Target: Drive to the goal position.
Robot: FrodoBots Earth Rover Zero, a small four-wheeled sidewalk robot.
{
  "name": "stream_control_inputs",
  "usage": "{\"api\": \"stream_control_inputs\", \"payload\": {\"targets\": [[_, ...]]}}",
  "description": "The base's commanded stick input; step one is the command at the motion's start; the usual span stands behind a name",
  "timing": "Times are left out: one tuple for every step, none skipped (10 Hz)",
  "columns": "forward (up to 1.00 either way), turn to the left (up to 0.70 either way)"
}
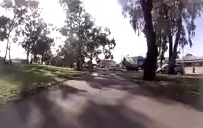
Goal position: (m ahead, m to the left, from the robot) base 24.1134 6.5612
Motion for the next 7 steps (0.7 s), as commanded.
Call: {"api": "stream_control_inputs", "payload": {"targets": [[0.7, 0.0], [0.7, 0.0], [0.7, 0.0], [0.7, 0.0], [0.7, 0.0], [0.7, 0.0], [0.7, 0.0]]}}
